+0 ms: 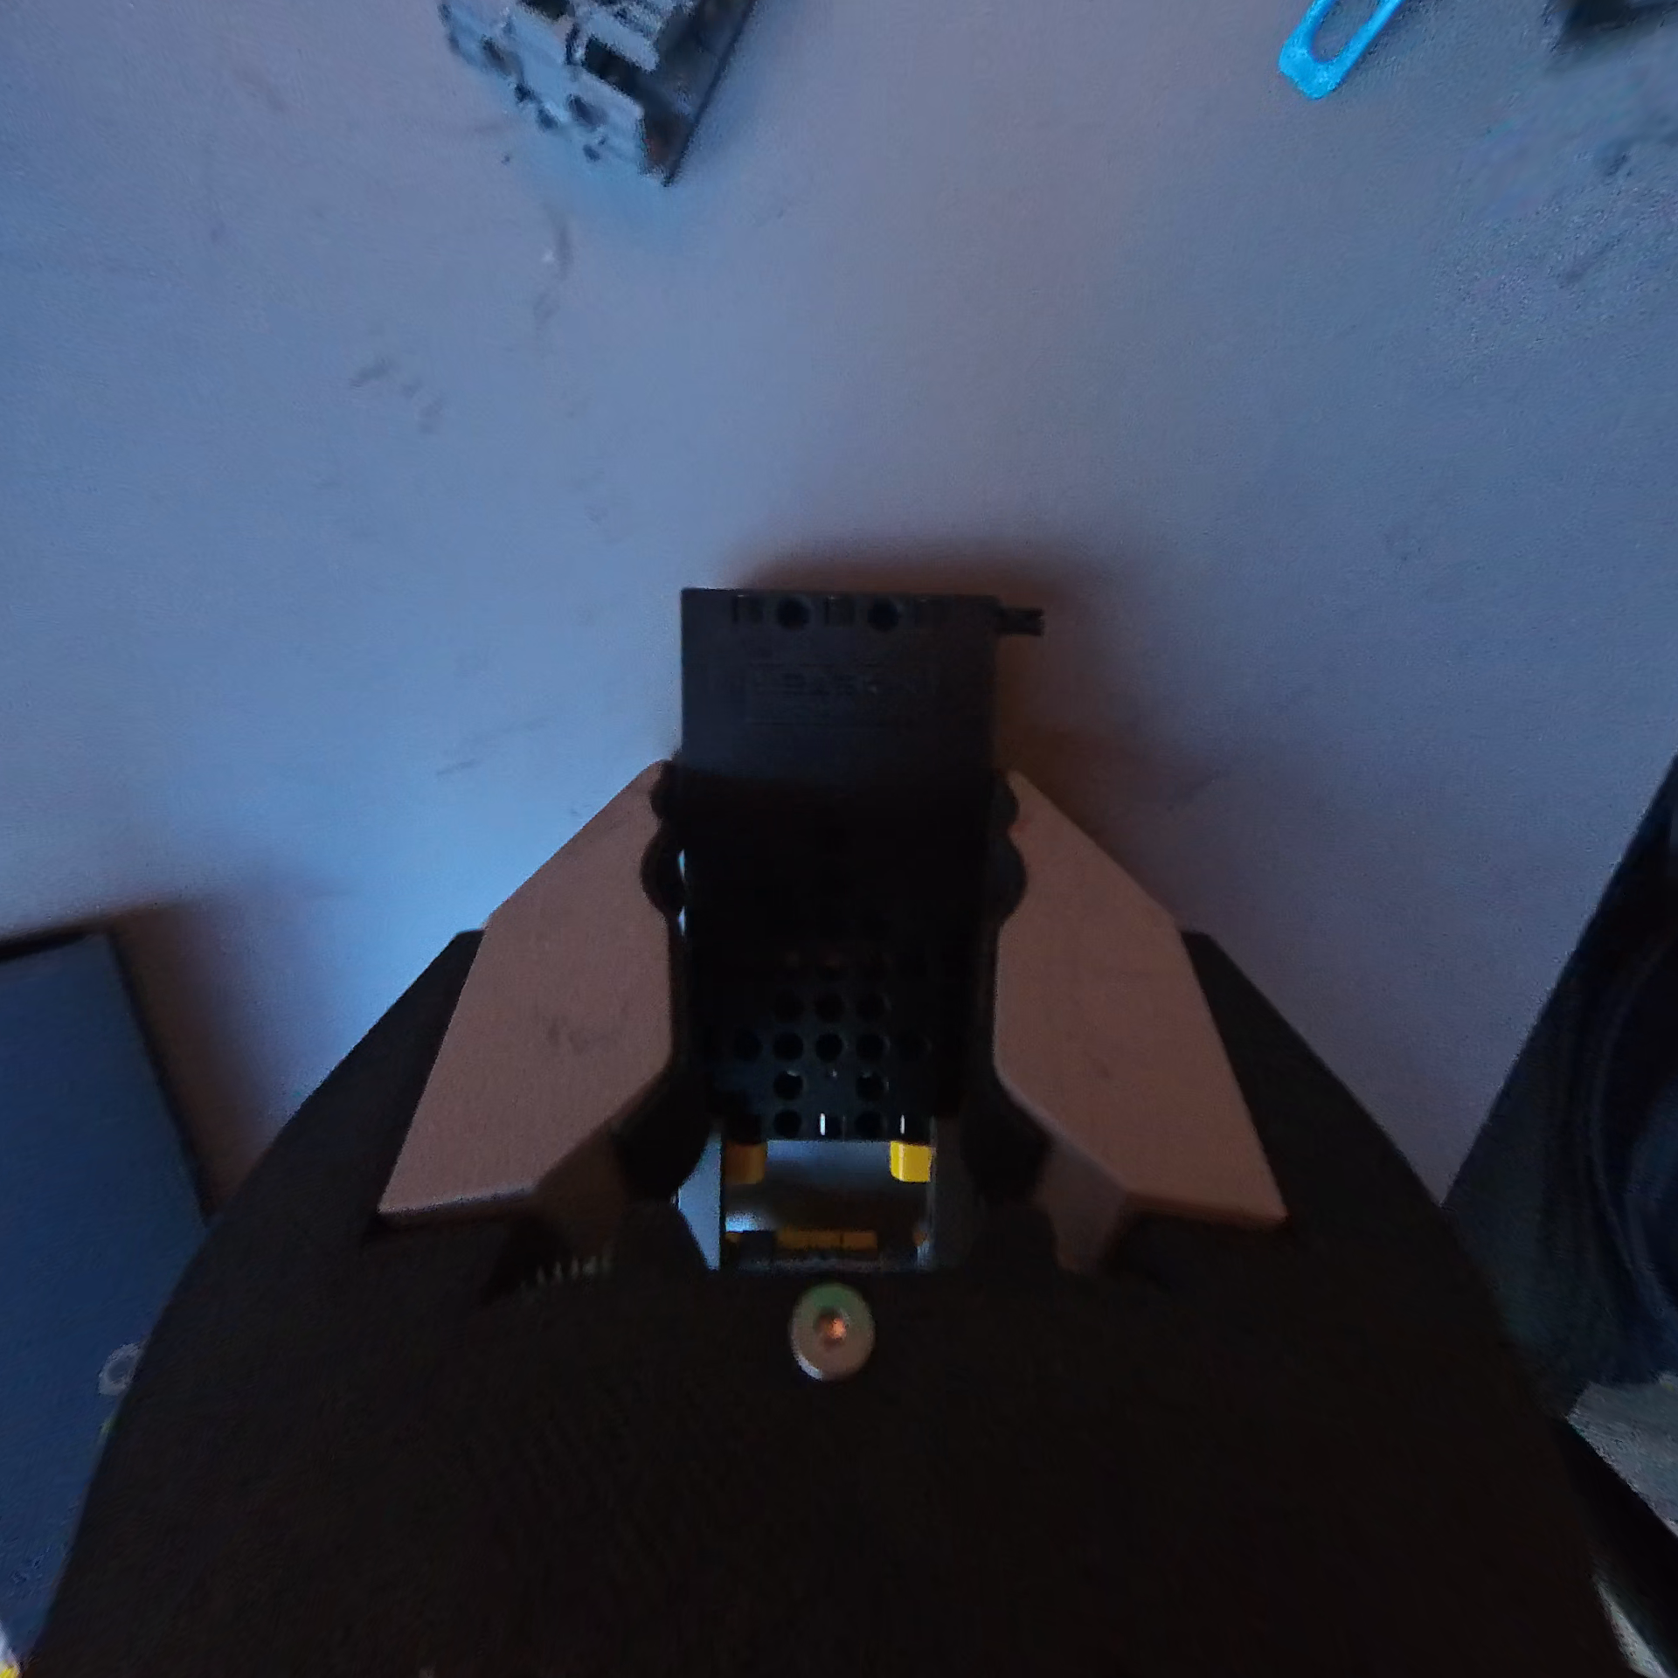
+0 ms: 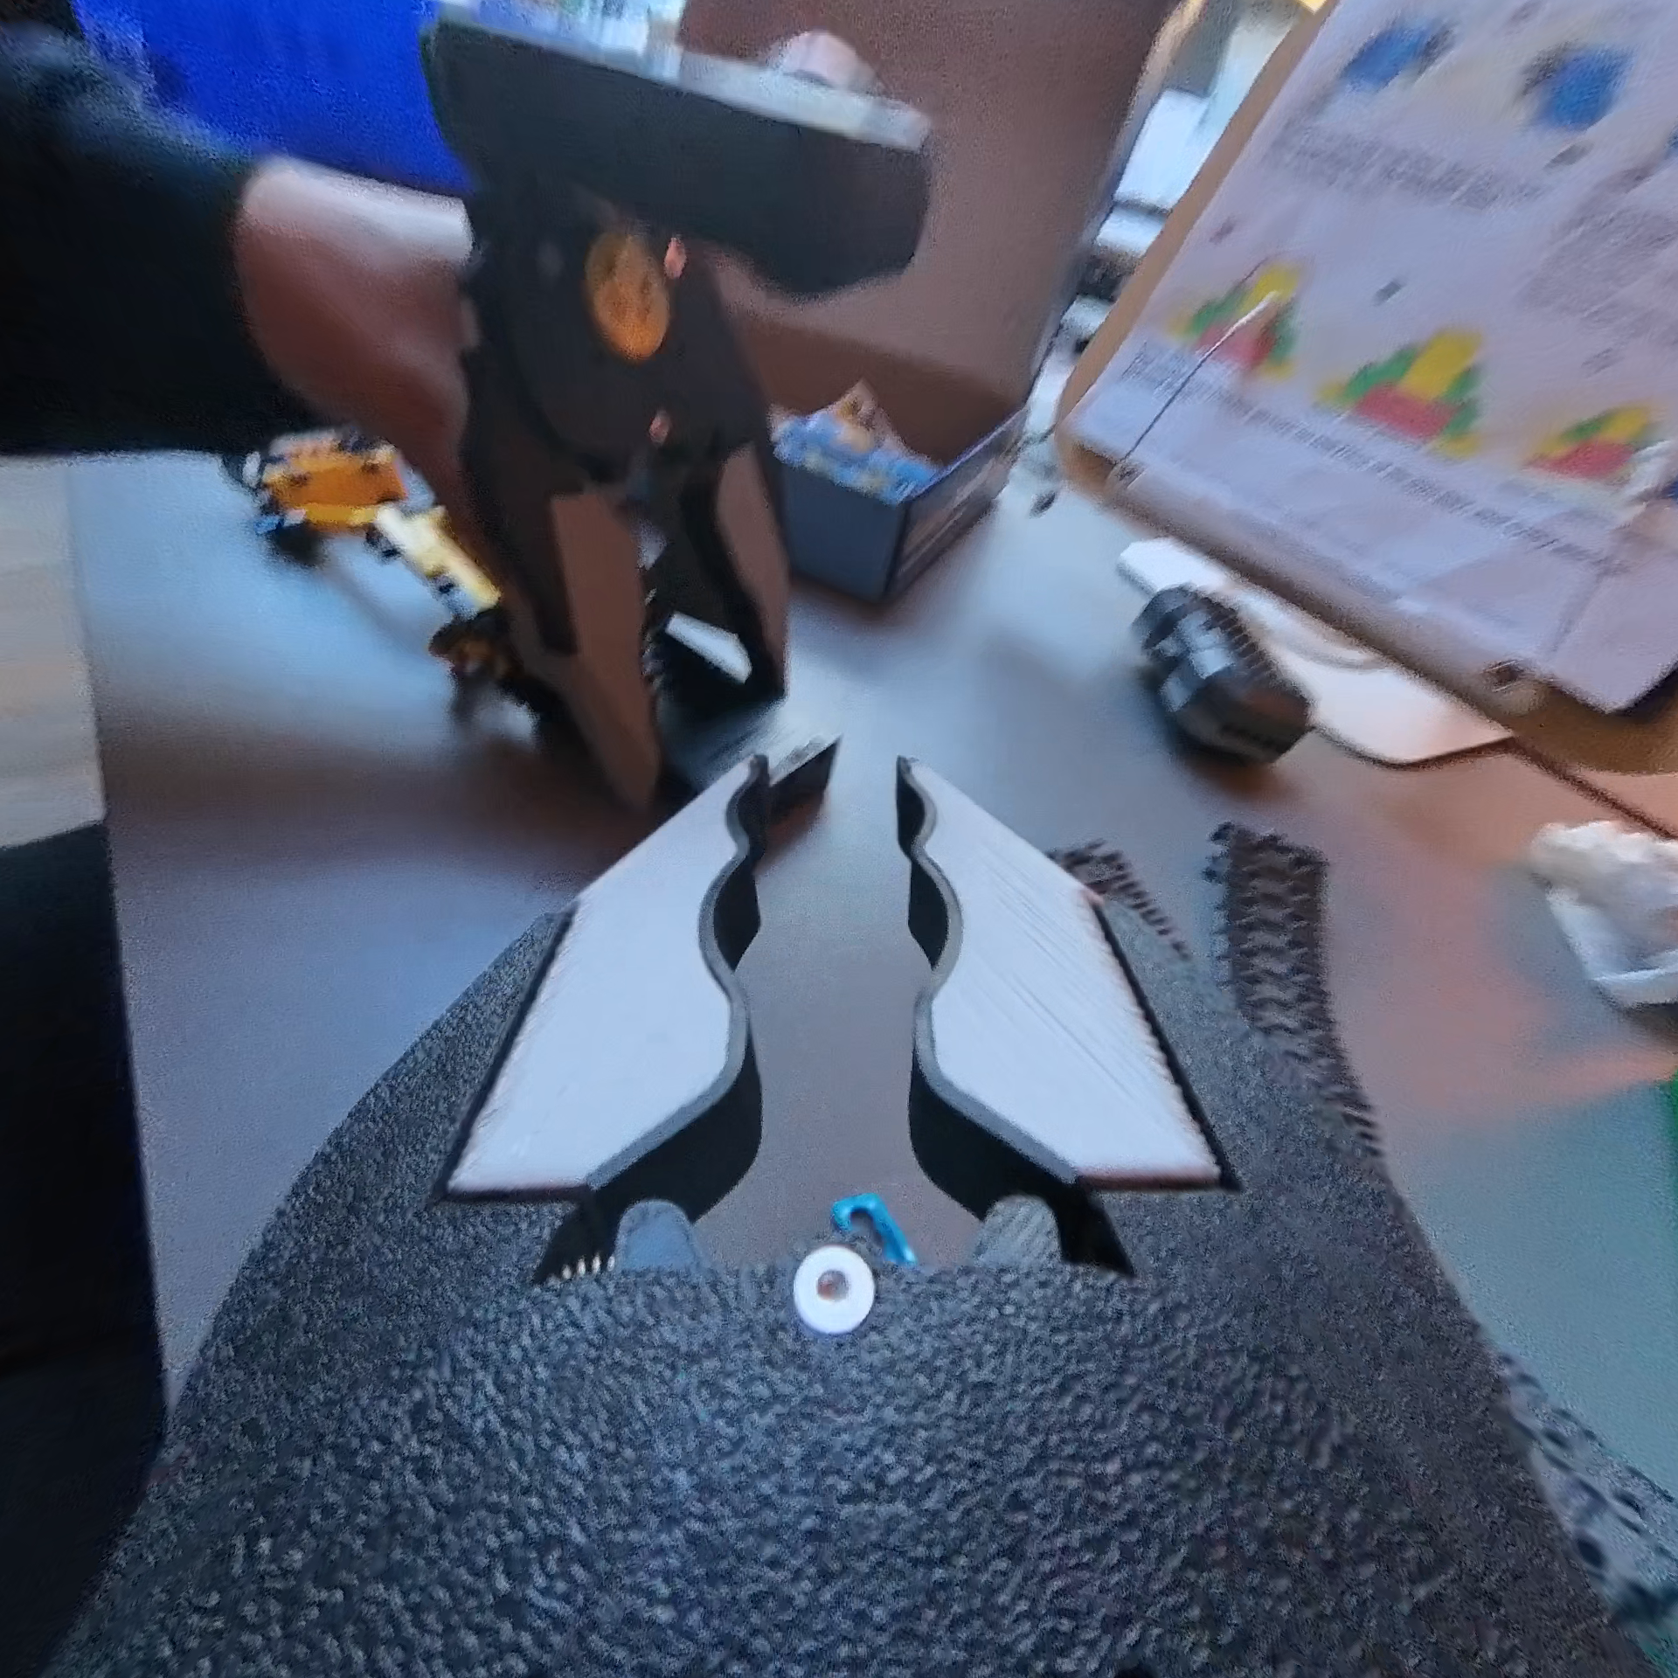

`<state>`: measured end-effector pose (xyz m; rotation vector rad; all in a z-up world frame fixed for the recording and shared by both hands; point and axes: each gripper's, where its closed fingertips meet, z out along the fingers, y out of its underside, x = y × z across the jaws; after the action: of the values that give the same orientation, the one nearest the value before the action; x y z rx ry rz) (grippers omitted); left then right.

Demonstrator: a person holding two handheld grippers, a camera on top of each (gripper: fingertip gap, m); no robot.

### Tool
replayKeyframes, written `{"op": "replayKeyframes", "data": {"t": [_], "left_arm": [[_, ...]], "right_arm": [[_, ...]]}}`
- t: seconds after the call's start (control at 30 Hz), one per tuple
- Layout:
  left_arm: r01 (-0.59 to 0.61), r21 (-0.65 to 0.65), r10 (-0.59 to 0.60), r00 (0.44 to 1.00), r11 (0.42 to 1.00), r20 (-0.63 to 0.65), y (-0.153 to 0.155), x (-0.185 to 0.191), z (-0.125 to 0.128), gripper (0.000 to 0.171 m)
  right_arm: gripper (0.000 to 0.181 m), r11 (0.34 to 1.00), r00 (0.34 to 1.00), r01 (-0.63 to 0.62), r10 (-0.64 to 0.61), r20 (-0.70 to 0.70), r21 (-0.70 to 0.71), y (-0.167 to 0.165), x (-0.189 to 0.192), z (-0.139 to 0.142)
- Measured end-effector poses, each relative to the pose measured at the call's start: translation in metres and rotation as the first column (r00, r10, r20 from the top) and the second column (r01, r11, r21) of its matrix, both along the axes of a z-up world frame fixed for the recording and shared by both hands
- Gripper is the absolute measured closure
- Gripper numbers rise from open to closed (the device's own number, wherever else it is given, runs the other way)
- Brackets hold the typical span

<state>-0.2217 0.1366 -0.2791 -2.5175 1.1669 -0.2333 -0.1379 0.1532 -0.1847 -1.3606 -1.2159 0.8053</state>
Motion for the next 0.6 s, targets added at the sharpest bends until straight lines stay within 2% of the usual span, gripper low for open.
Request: {"op": "replayKeyframes", "data": {"t": [0.1, 0.17, 0.23, 0.3, 0.33, 0.4, 0.47, 0.6], "left_arm": [[0.039, 0.007, -0.039, 0.999, 0.999, 0.002, -0.007, 0.014, 0.000, 0.105], [0.058, 0.006, -0.058, 0.998, 0.998, 0.004, -0.013, 0.022, 0.000, 0.105], [0.076, 0.008, -0.076, 0.997, 0.997, 0.012, -0.017, 0.031, 0.000, 0.105], [0.088, 0.012, -0.088, 0.996, 0.996, 0.021, -0.018, 0.039, 0.000, 0.105], [0.087, 0.017, -0.087, 0.996, 0.996, 0.028, -0.017, 0.043, 0.000, 0.105], [0.083, 0.045, -0.085, 0.994, 0.996, 0.066, -0.012, 0.055, 0.001, 0.105], [0.090, 0.080, -0.099, 0.989, 0.993, 0.110, -0.006, 0.067, 0.001, 0.105], [0.089, 0.109, -0.104, 0.985, 0.990, 0.140, 0.000, 0.078, 0.001, 0.105]], "right_arm": [[0.162, 0.993, 0.980, 0.108, -0.098, -0.171, 0.051, 0.014, 0.027, 0.032], [0.163, 0.983, 0.963, 0.170, -0.151, -0.225, 0.067, 0.023, 0.051, 0.047], [0.161, 0.977, 0.960, 0.202, -0.183, -0.211, 0.074, 0.030, 0.076, 0.064], [0.141, 0.970, 0.959, 0.241, -0.231, -0.166, 0.042, 0.038, 0.102, 0.075], [0.138, 0.967, 0.958, 0.256, -0.252, -0.134, 0.011, 0.042, 0.114, 0.076], [0.128, 0.971, 0.969, 0.232, -0.236, -0.078, -0.061, 0.040, 0.133, 0.072], [0.145, 0.985, 0.993, 0.114, -0.118, -0.024, -0.127, 0.025, 0.141, 0.059], [0.145, 0.969, 0.982, 0.067, -0.022, 0.186, -0.239, 0.010, 0.150, 0.002]]}}
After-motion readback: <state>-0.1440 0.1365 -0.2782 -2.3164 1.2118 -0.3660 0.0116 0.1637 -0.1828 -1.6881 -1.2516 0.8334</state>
